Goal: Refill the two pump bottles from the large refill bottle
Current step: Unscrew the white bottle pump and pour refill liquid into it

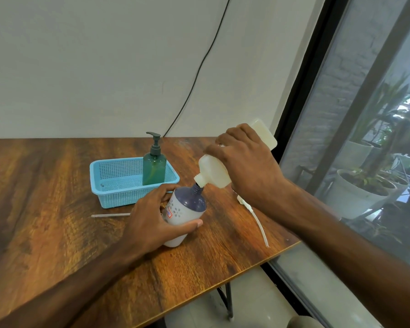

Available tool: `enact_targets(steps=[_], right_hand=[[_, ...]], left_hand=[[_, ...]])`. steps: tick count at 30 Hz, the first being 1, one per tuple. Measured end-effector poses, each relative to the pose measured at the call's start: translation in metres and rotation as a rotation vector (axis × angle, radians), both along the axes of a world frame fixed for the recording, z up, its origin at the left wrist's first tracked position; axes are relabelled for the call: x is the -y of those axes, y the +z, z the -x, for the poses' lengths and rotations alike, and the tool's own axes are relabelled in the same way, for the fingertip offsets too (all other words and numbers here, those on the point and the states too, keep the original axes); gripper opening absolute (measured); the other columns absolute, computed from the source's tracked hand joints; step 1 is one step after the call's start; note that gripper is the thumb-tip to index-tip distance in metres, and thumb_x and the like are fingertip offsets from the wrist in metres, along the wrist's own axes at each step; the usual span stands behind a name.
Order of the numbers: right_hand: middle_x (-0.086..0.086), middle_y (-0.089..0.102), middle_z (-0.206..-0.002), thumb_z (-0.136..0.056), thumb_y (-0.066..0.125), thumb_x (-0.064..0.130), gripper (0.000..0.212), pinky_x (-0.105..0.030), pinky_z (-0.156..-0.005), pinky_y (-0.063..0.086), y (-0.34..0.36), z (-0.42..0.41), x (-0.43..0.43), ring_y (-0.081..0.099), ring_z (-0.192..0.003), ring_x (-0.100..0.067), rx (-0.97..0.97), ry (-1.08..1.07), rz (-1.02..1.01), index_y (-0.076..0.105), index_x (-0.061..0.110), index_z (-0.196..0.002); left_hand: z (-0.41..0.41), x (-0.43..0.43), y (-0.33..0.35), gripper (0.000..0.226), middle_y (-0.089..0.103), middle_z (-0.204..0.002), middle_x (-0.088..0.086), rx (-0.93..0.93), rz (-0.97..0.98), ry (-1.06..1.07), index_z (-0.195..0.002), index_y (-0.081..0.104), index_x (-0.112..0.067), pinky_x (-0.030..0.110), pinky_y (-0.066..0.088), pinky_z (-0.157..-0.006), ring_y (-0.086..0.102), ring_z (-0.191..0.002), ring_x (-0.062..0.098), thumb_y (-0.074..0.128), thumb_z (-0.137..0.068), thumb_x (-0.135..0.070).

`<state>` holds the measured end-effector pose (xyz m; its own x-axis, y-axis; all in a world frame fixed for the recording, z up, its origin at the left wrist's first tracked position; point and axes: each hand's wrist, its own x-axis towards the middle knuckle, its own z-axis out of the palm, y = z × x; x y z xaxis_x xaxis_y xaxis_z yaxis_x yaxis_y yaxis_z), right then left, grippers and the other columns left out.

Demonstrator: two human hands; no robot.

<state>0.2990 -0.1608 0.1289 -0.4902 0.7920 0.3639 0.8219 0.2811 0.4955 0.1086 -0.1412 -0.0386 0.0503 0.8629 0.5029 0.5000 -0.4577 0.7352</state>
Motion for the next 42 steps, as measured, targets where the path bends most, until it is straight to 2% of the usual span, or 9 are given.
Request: enact_targets(steps=[5, 10, 12, 15, 20, 24, 31, 36, 42], right_hand=[[-0.002, 0.045, -0.151, -0.085, 0.077, 0.031, 0.069, -0.049, -0.121, 0.02, 0.001, 0.003, -0.001, 0.034, -0.143, -0.028, 0.021, -0.001, -0.002, 0.041, 0.031, -0.145], [-0.003, 0.045, -0.151, -0.084, 0.078, 0.031, 0.07, -0.049, -0.12, 0.021, 0.002, 0.005, -0.001, 0.035, -0.143, -0.028, 0.035, 0.001, -0.004, 0.042, 0.03, -0.144], [-0.003, 0.045, -0.152, -0.084, 0.079, 0.031, 0.07, -0.049, -0.121, 0.022, 0.002, 0.006, -0.002, 0.035, -0.143, -0.028, 0.04, -0.001, -0.01, 0.042, 0.03, -0.144], [-0.005, 0.048, -0.149, -0.083, 0.08, 0.031, 0.068, -0.049, -0.12, 0.024, 0.002, 0.009, -0.003, 0.038, -0.141, -0.029, 0.043, 0.01, -0.028, 0.045, 0.029, -0.142], [-0.004, 0.049, -0.148, -0.084, 0.079, 0.032, 0.066, -0.048, -0.119, 0.022, 0.004, 0.011, -0.002, 0.038, -0.14, -0.029, 0.068, 0.017, -0.044, 0.045, 0.029, -0.141], [-0.004, 0.047, -0.15, -0.085, 0.078, 0.033, 0.067, -0.048, -0.119, 0.022, 0.004, 0.013, 0.001, 0.036, -0.142, -0.029, 0.077, 0.006, -0.049, 0.044, 0.029, -0.142], [-0.005, 0.046, -0.151, -0.085, 0.078, 0.032, 0.067, -0.047, -0.12, 0.02, 0.006, 0.016, 0.005, 0.036, -0.142, -0.029, 0.082, 0.004, -0.052, 0.044, 0.028, -0.143], [-0.005, 0.049, -0.148, -0.085, 0.078, 0.032, 0.064, -0.046, -0.119, 0.021, 0.008, 0.016, 0.008, 0.039, -0.139, -0.029, 0.112, 0.019, -0.072, 0.046, 0.028, -0.141], [-0.006, 0.054, -0.143, -0.083, 0.079, 0.03, 0.061, -0.046, -0.117, 0.021, 0.006, 0.017, 0.004, 0.042, -0.135, -0.03, 0.134, 0.024, -0.088, 0.05, 0.027, -0.137]], left_hand=[[0.0, -0.002, -0.001, 0.075, 0.054, -0.111, -0.046, 0.005, 0.001, -0.003, -0.111, 0.044, -0.074, 0.019, 0.051, -0.089, 0.052, -0.108, -0.024, 0.086, -0.05, -0.082], [0.001, -0.004, -0.004, 0.078, 0.054, -0.114, -0.044, 0.01, 0.016, -0.004, -0.114, 0.048, -0.063, 0.019, 0.051, -0.089, 0.055, -0.108, -0.02, 0.085, -0.049, -0.084], [0.001, -0.005, -0.005, 0.084, 0.053, -0.114, -0.045, 0.012, 0.019, -0.005, -0.119, 0.048, -0.058, 0.018, 0.051, -0.088, 0.053, -0.108, -0.024, 0.083, -0.048, -0.086], [0.002, -0.007, -0.006, 0.095, 0.052, -0.117, -0.043, 0.008, 0.027, 0.0, -0.128, 0.046, -0.053, 0.023, 0.053, -0.092, 0.053, -0.109, -0.02, 0.082, -0.048, -0.087], [0.002, -0.006, -0.005, 0.079, 0.053, -0.114, -0.044, 0.011, 0.029, -0.007, -0.117, 0.048, -0.059, 0.019, 0.051, -0.089, 0.049, -0.109, -0.029, 0.088, -0.051, -0.078], [0.001, -0.006, -0.006, 0.081, 0.052, -0.113, -0.045, 0.018, 0.038, -0.003, -0.118, 0.047, -0.058, 0.016, 0.049, -0.087, 0.047, -0.107, -0.031, 0.088, -0.05, -0.078], [0.003, -0.008, -0.006, 0.099, 0.051, -0.119, -0.039, 0.008, 0.056, -0.006, -0.13, 0.042, -0.052, 0.029, 0.055, -0.097, 0.053, -0.11, -0.013, 0.084, -0.047, -0.086], [0.003, -0.008, -0.007, 0.102, 0.05, -0.12, -0.038, 0.011, 0.052, -0.008, -0.132, 0.043, -0.05, 0.026, 0.054, -0.096, 0.051, -0.108, -0.016, 0.083, -0.046, -0.087], [0.002, -0.01, -0.01, 0.111, 0.054, -0.125, -0.031, 0.003, 0.048, 0.006, -0.139, 0.046, -0.043, 0.03, 0.056, -0.097, 0.055, -0.112, -0.008, 0.078, -0.044, -0.092]])
